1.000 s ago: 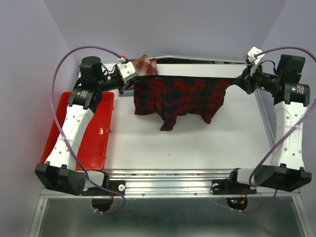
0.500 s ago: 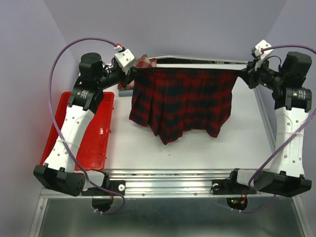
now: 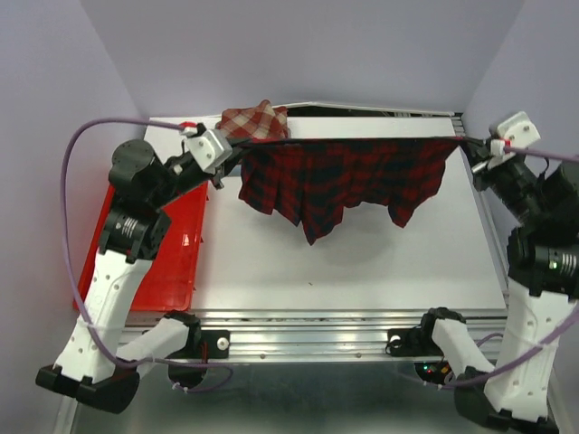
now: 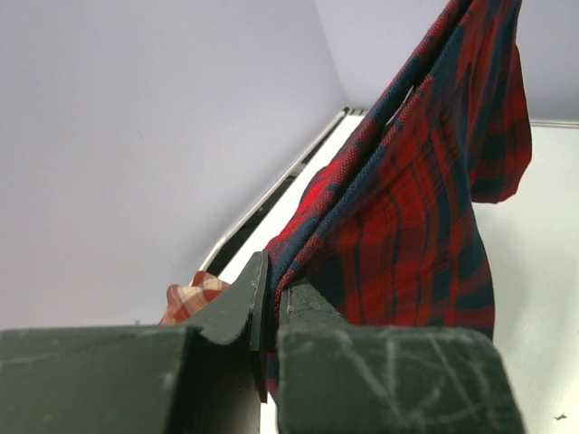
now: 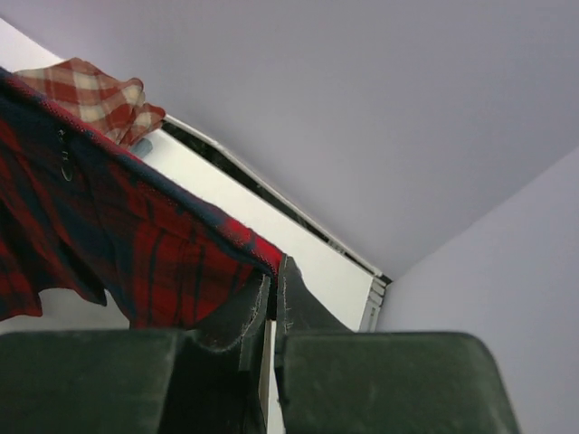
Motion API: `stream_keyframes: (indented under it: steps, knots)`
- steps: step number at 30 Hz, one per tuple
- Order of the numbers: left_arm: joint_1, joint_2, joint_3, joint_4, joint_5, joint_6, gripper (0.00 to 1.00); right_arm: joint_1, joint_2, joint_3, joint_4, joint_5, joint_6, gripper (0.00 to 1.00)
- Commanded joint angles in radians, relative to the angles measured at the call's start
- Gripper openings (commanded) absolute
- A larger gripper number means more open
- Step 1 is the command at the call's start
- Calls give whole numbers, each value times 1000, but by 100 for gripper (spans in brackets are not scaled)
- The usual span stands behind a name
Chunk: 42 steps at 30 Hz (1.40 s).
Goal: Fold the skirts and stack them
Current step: Flatten the skirt out
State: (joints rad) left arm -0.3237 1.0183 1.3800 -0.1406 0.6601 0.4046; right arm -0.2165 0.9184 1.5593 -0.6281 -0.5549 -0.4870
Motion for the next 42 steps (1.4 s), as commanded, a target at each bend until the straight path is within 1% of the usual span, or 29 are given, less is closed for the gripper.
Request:
stream_keyframes:
  steps: [1,3,7,11,12,13,14,16,18,20,21,22,23,24,25,26,27,29,30,31,32,33,34,36,37,39,40,41,42]
  knots:
    - [57,-180,-59,95,-205,50,0,-84,-132,-57,96,431,-105,1]
    - [57,-233,-88,88,-174,37,0,-84,-186,-74,75,431,-134,1]
    - [57,-403,-169,61,-134,10,0,-84,-317,-65,10,438,-203,1]
    - [57,-501,-194,-25,-103,-1,0,-84,-395,-59,-96,402,-274,1]
    - [57,-521,-199,-49,-91,6,0,-84,-426,-61,-160,392,-313,1]
    - [58,-526,-203,-107,-76,16,0,-84,-440,-65,-191,380,-334,1]
    - [58,-529,-209,-129,-54,23,0,-84,-452,-77,-223,366,-352,1]
    - [58,-521,-255,-175,-33,43,0,-84,-489,-161,-291,369,-406,1]
    - [57,-486,-326,-183,-24,56,0,-84,-489,-278,-332,391,-441,1]
    - [57,-437,-375,-182,4,91,0,-84,-457,-358,-343,421,-467,1]
    - [57,-407,-401,-177,7,99,0,-84,-431,-436,-349,431,-469,1]
    - [52,-332,-451,-139,3,97,0,-84,-362,-471,-341,440,-466,1]
    - [45,-286,-469,-123,-25,94,0,-84,-316,-510,-329,464,-470,1]
    - [3,-171,-479,-87,-57,91,0,-84,-262,-557,-299,466,-444,1]
    - [-26,-106,-475,-86,-95,80,0,-84,-212,-582,-260,473,-438,1]
    - [-55,-46,-464,-55,-155,79,0,-84,-94,-596,-234,474,-429,1]
    - [-101,73,-432,-12,-177,77,0,-84,-32,-591,-187,461,-403,1]
    - [-130,181,-394,41,-224,57,0,-84,89,-559,-148,443,-397,1]
    - [-143,234,-372,68,-244,42,0,-84,212,-536,-118,411,-360,1]
    - [-150,343,-313,106,-272,13,0,-84,274,-483,-107,408,-358,1]
    - [-150,397,-274,111,-287,5,0,-84,334,-455,-99,403,-351,1]
    - [-152,452,-231,114,-310,-7,0,-84,446,-427,-76,411,-341,1]
    - [-152,561,-144,114,-345,-25,0,-84,498,-382,-64,429,-341,1]
    - [-152,664,-54,98,-378,-29,0,-84,591,-340,-30,441,-320,1]
    - [-152,754,32,95,-392,-32,0,-84,668,-320,5,441,-309,1]
    - [-152,836,120,69,-424,-33,0,-84,741,-245,39,440,-268,1]
    - [-150,909,211,47,-436,-38,0,-84,816,-214,38,438,-257,1]
    - [-152,943,255,36,-448,-38,0,-84,853,-182,34,438,-245,1]
    - [-152,977,301,29,-459,-35,3,-84,887,-154,34,443,-228,1]
